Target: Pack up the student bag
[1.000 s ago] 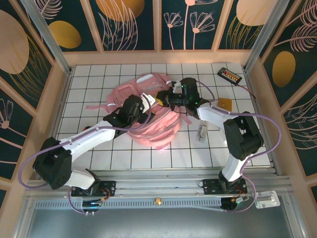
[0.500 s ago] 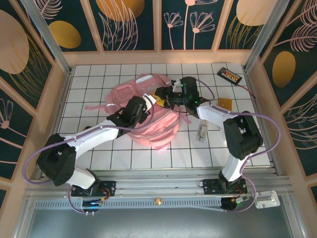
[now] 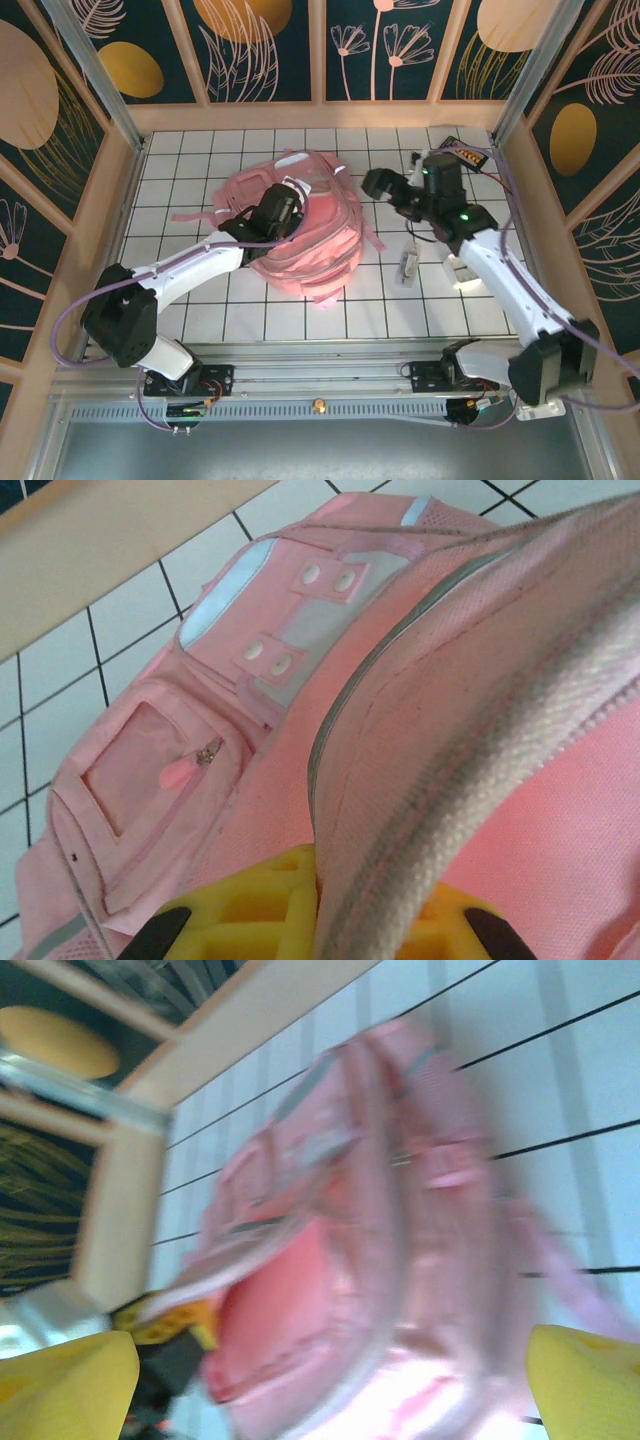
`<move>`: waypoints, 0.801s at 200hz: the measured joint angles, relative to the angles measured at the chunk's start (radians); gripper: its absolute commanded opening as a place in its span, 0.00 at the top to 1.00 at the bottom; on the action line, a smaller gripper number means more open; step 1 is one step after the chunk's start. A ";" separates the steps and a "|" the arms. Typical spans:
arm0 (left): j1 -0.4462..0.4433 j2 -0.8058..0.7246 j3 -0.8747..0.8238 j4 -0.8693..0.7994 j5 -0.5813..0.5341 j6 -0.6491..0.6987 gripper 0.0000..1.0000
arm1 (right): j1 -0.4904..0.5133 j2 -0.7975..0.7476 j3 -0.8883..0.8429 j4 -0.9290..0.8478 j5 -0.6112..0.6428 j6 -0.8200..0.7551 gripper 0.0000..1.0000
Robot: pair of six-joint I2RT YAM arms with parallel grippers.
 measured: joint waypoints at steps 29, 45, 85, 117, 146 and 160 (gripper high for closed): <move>0.016 0.002 0.050 -0.072 0.042 -0.072 1.00 | -0.074 -0.080 -0.098 -0.171 0.128 -0.094 0.01; 0.036 0.011 0.072 -0.108 0.095 -0.117 1.00 | -0.091 -0.090 -0.150 -0.250 0.181 -0.116 0.01; 0.084 0.030 0.078 -0.117 0.207 -0.192 1.00 | -0.098 -0.071 -0.198 -0.346 0.290 -0.132 0.02; 0.115 0.028 0.067 -0.110 0.282 -0.220 1.00 | -0.098 0.009 -0.229 -0.346 0.317 -0.132 0.02; 0.149 0.020 0.039 -0.086 0.348 -0.237 1.00 | -0.101 0.080 -0.231 -0.325 0.315 -0.131 0.02; 0.156 0.016 0.029 -0.079 0.367 -0.237 1.00 | -0.102 0.121 -0.231 -0.305 0.312 -0.132 0.02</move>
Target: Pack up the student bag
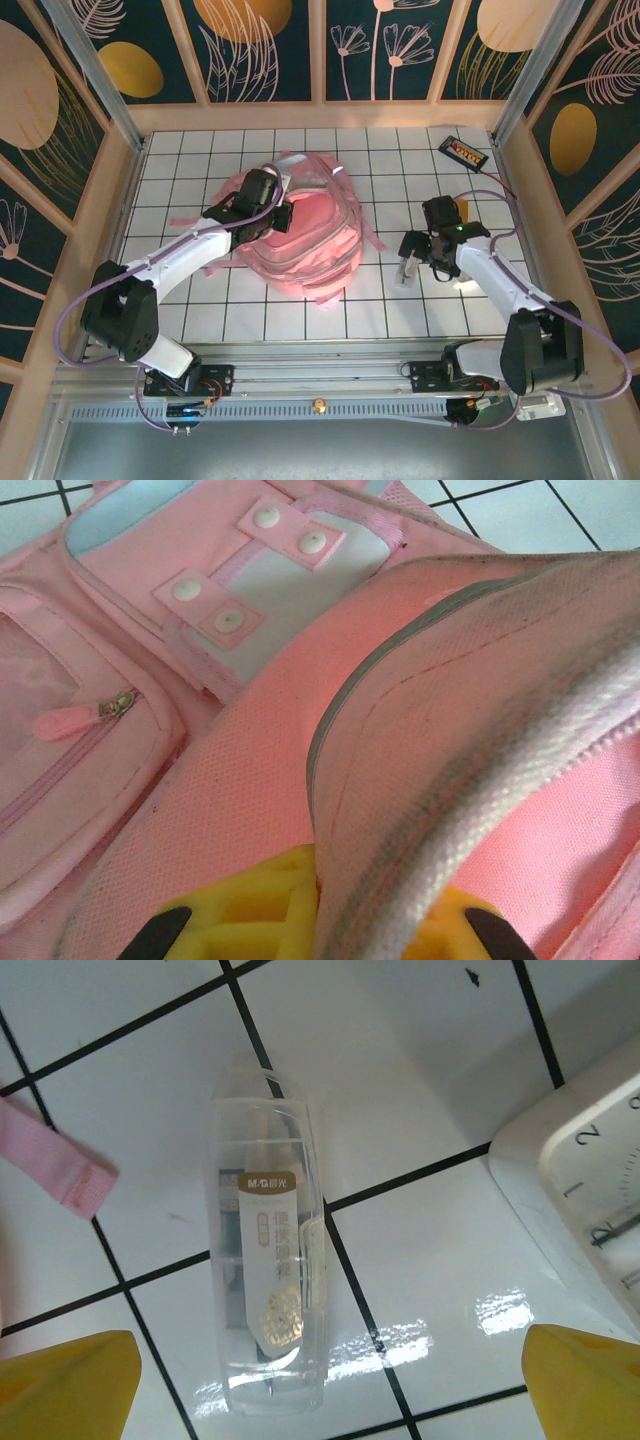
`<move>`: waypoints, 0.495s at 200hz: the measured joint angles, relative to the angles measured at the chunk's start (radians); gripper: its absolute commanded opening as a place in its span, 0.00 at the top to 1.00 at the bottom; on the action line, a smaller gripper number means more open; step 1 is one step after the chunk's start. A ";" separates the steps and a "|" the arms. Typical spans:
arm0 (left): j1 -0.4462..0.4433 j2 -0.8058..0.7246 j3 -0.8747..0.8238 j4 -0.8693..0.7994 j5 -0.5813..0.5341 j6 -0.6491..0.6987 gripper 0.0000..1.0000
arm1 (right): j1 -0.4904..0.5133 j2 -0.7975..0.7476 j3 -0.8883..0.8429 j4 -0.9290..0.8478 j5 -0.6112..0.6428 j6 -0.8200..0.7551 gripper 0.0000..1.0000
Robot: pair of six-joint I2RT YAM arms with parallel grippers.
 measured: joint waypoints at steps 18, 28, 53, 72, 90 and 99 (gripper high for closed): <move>0.003 -0.006 -0.010 0.008 0.011 0.000 1.00 | -0.001 0.048 0.011 0.011 0.002 -0.001 0.02; 0.004 -0.009 -0.015 0.011 0.018 0.000 1.00 | -0.001 0.074 0.035 0.010 0.013 -0.004 0.02; 0.010 -0.010 -0.023 0.019 0.030 0.000 1.00 | -0.014 0.155 0.156 0.001 0.076 -0.024 0.01; 0.010 -0.010 -0.025 0.022 0.035 0.000 1.00 | -0.047 0.227 0.269 0.000 0.129 -0.049 0.01; 0.012 -0.010 -0.025 0.022 0.039 0.000 1.00 | -0.098 0.314 0.367 0.000 0.164 -0.087 0.01; 0.014 -0.010 -0.025 0.022 0.045 0.000 1.00 | -0.130 0.367 0.409 0.002 0.169 -0.111 0.01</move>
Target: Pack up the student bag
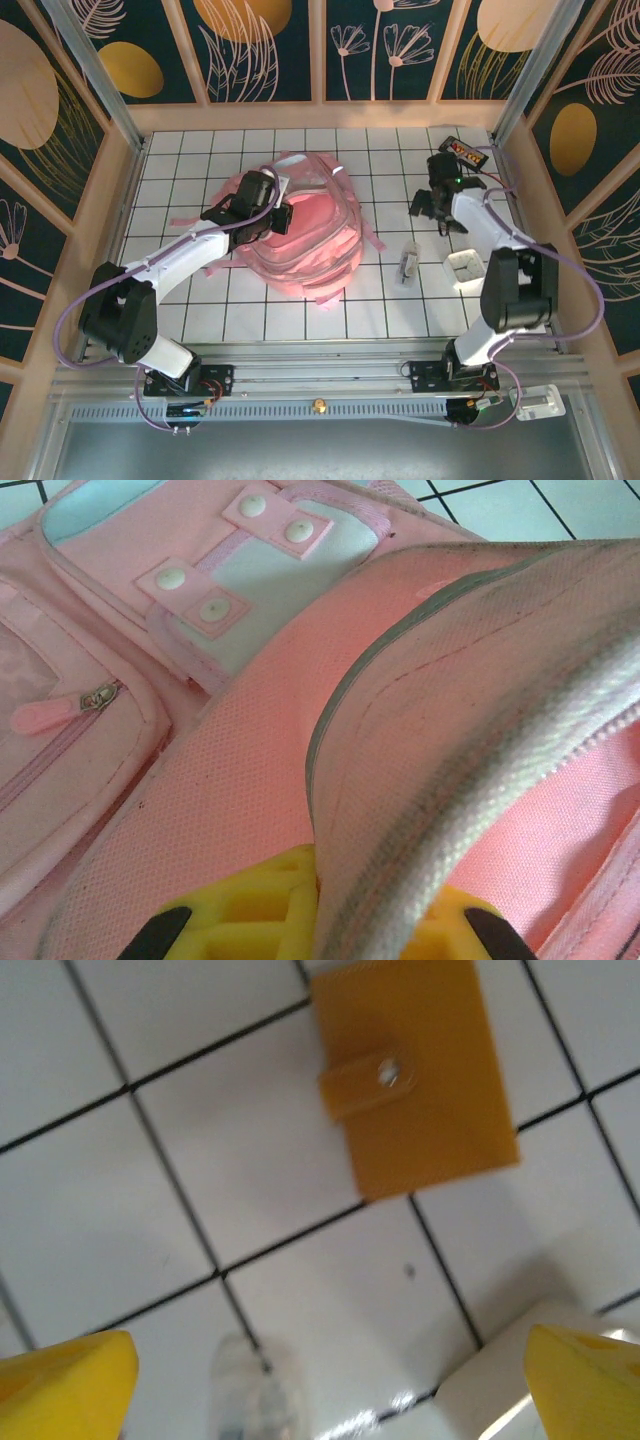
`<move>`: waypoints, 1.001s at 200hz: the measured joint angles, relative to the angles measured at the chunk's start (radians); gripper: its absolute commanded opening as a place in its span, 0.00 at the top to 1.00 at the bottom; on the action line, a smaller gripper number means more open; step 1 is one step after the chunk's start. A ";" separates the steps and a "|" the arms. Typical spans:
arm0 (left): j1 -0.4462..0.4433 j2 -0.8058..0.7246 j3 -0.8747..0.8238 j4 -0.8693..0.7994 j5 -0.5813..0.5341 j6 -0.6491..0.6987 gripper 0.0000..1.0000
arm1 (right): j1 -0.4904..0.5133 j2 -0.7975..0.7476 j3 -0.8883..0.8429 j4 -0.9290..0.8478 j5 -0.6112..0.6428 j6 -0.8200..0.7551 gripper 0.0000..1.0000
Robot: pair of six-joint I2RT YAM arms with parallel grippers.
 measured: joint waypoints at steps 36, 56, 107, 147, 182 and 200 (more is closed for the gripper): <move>0.004 0.000 -0.001 0.001 0.011 0.000 1.00 | -0.103 0.196 0.084 0.007 0.010 -0.106 0.01; 0.006 0.000 -0.002 0.001 0.014 0.000 1.00 | -0.134 0.259 0.086 0.016 0.005 -0.156 0.01; 0.009 0.000 -0.003 0.003 0.027 0.000 1.00 | -0.193 0.323 0.109 0.060 -0.069 -0.231 0.01; 0.009 0.006 -0.004 0.004 0.033 0.000 1.00 | -0.209 0.382 0.178 0.053 -0.119 -0.252 0.01; 0.009 0.019 -0.004 0.008 0.040 0.000 1.00 | -0.221 0.394 0.188 0.051 -0.166 -0.255 0.04; 0.009 0.021 -0.004 0.008 0.041 0.000 1.00 | -0.224 0.394 0.188 0.054 -0.183 -0.255 0.10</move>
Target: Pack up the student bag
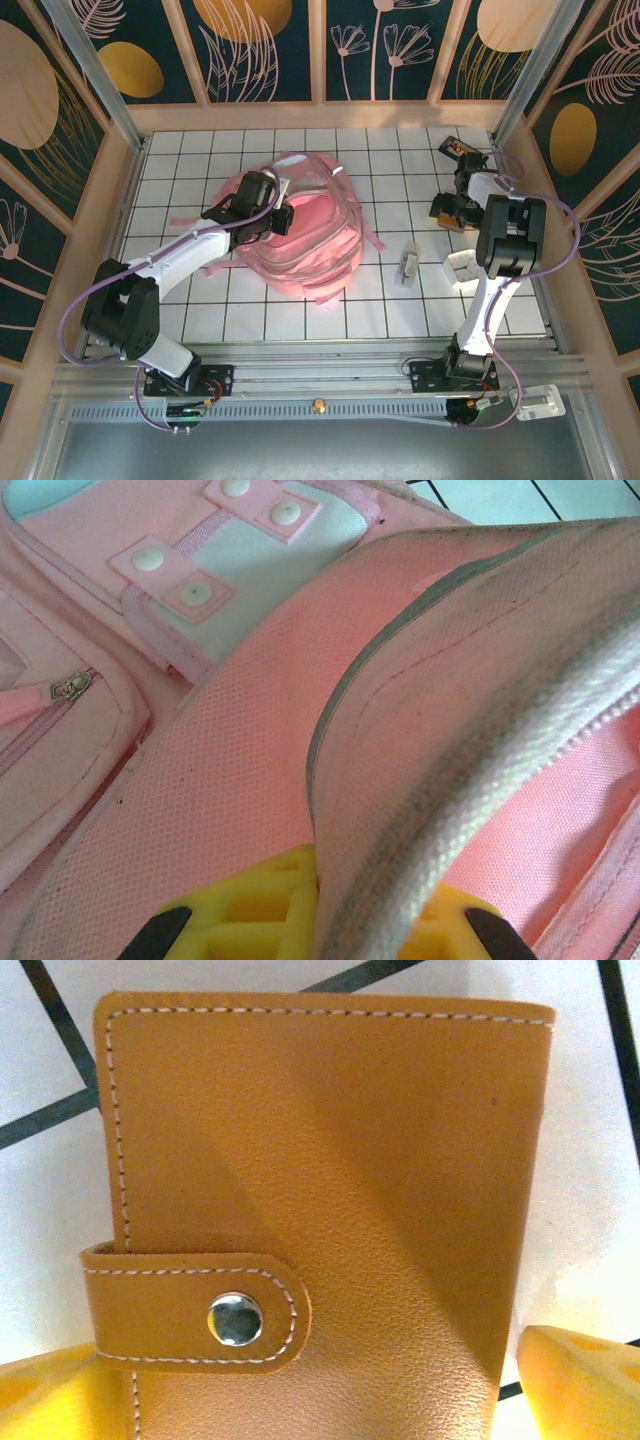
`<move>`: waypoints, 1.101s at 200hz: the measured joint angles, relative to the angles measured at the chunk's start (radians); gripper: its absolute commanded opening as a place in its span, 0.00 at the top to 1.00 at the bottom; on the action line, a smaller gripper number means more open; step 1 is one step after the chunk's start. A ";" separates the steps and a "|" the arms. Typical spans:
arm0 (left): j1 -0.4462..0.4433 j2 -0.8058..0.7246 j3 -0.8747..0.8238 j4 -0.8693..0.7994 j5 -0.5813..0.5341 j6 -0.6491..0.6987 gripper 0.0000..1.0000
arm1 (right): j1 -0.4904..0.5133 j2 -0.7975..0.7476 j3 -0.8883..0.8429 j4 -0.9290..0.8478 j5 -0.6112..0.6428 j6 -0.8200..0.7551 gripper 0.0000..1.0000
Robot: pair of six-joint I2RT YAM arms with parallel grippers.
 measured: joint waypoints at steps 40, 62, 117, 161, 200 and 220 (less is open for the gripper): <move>0.000 0.007 0.000 0.003 0.010 -0.004 1.00 | 0.000 -0.029 -0.050 0.057 -0.014 0.005 0.23; 0.000 0.011 0.000 0.003 0.017 -0.010 1.00 | -0.001 -0.053 -0.091 0.106 -0.019 0.016 0.26; 0.000 0.014 0.000 0.003 0.020 -0.026 1.00 | -0.001 -0.104 -0.153 0.182 -0.129 0.054 0.27; 0.005 0.014 0.001 0.003 0.027 -0.034 1.00 | 0.011 -0.227 -0.204 0.185 -0.274 0.114 0.27; 0.006 0.014 0.005 0.002 0.040 -0.056 1.00 | 0.129 -0.374 -0.209 0.182 -0.333 0.144 0.27; 0.009 0.014 0.007 0.002 0.047 -0.071 1.00 | 0.229 -0.443 -0.214 0.174 -0.360 0.160 0.27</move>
